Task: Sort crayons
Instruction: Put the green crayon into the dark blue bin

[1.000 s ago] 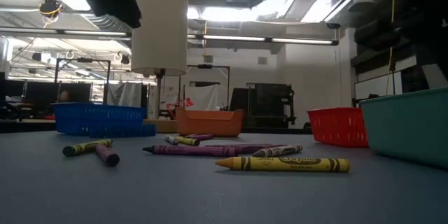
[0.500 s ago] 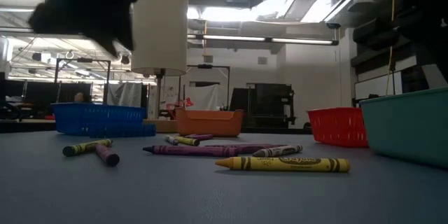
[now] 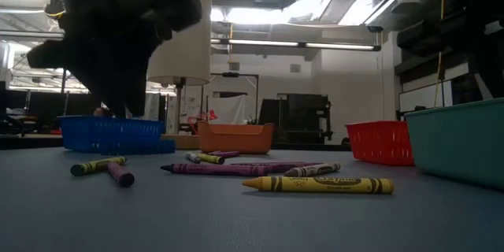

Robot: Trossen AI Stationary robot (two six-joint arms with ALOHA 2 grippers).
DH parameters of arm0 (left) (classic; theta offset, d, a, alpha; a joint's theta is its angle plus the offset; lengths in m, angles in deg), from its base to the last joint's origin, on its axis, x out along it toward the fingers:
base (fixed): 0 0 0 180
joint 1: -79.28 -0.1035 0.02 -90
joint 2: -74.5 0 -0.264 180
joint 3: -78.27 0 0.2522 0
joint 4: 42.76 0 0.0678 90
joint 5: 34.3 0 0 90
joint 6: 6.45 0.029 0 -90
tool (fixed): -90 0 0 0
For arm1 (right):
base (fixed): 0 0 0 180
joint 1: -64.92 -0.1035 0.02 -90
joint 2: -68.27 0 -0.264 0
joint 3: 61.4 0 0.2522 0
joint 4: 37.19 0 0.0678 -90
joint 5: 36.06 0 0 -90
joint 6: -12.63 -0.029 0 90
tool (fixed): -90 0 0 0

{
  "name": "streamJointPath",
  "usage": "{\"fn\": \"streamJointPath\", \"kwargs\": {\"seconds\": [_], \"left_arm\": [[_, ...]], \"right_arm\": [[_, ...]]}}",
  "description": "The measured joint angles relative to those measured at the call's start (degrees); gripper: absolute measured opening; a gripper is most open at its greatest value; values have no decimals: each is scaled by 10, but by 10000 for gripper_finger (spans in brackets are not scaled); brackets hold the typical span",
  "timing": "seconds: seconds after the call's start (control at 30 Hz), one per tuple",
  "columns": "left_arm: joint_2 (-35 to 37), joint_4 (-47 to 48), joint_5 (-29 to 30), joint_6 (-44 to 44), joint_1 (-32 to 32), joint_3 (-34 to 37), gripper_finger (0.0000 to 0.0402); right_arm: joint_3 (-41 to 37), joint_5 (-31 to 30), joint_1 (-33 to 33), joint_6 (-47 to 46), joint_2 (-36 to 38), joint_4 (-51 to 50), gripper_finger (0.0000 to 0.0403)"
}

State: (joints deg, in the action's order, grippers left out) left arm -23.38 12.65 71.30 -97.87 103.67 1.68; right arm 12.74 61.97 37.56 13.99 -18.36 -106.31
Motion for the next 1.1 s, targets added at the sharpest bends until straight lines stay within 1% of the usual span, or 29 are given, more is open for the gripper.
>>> {"fn": "streamJointPath", "kwargs": {"seconds": [0.37, 0.73, 1.1], "left_arm": [[-40, 2, -4, -15, -4, 0, 92], [-78, 10, -32, -32, -4, 0, 92], [-79, 12, -32, -30, -4, 0, 92]], "right_arm": [[0, -1, 0, 0, 0, 0, 111], [0, -1, 0, 0, 0, 4, 111], [0, -1, 0, 0, 0, 4, 111]]}}
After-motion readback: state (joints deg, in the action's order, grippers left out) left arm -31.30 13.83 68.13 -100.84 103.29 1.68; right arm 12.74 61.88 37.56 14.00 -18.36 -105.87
